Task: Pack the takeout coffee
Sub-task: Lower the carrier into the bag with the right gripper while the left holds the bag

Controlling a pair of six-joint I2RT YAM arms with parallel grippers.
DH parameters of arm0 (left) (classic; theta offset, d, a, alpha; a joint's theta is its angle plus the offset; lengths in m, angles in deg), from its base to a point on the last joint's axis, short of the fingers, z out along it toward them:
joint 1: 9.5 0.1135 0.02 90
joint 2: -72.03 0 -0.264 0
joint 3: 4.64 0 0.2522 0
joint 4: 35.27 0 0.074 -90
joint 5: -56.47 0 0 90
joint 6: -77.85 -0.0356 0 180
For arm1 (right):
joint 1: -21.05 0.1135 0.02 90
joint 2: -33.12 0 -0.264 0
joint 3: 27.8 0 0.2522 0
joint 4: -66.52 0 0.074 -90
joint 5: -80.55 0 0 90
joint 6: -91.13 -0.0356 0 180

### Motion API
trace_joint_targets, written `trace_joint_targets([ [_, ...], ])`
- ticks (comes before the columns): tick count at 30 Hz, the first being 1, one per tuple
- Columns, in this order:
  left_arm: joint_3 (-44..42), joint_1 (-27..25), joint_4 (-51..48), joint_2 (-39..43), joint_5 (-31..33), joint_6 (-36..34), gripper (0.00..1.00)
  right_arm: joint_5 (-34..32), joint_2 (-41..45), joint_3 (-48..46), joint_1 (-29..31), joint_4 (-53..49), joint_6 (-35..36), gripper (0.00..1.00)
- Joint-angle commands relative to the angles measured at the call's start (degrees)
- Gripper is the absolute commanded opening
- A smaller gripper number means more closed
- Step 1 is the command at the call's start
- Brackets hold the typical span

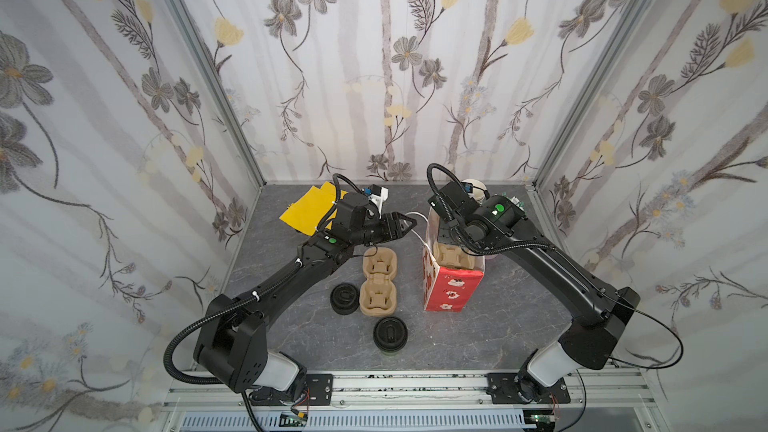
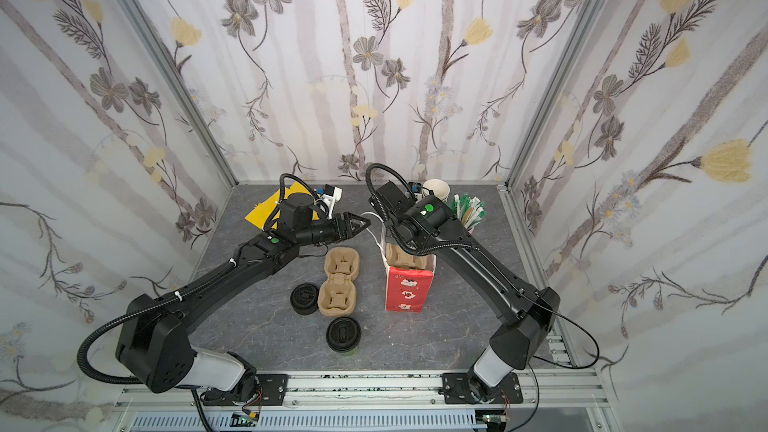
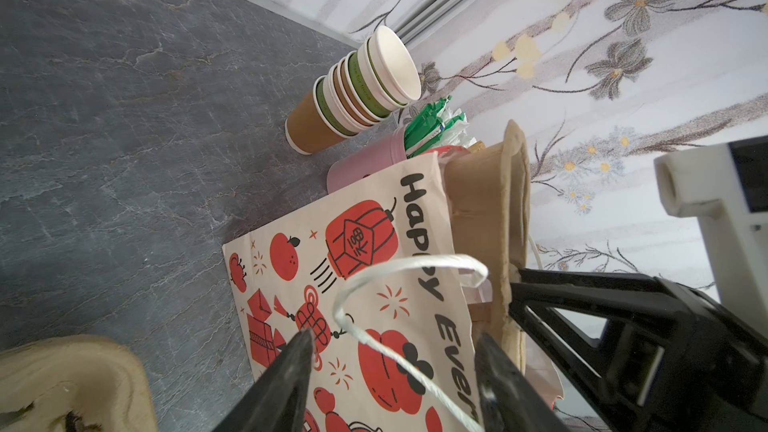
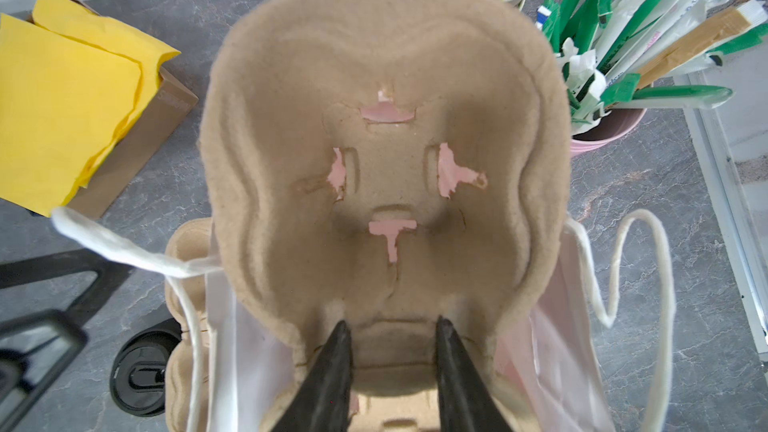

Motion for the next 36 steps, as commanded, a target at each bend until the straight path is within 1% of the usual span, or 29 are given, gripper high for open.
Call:
trace_joint_targets([
  [1, 0.3, 0.13, 1.79, -0.08, 0.34, 0.16, 0.62, -0.37, 0.45, 1.36, -0.1, -1.38, -2.41, 0.31],
  [7, -0.06, 0.11, 1.81, 0.06, 0.59, 0.25, 0.62, 2.23, 0.46, 1.03, -0.07, -2.86, -5.09, 0.31],
  [17, 0.19, 0.08, 2.09, -0.71, 0.35, 0.58, 0.61, 5.78, 0.03, -0.01, -0.08, -4.06, -5.93, 0.3],
  [27, 1.46, 0.08, 2.6, -2.05, -1.58, 0.79, 0.61, 6.9, -0.26, -1.81, -0.41, -4.3, -8.11, 0.3],
  [36, 1.47, 0.06, 3.08, -2.46, -2.73, 0.65, 0.61, 8.4, -1.32, -3.73, -1.06, -2.45, -8.26, 0.29],
])
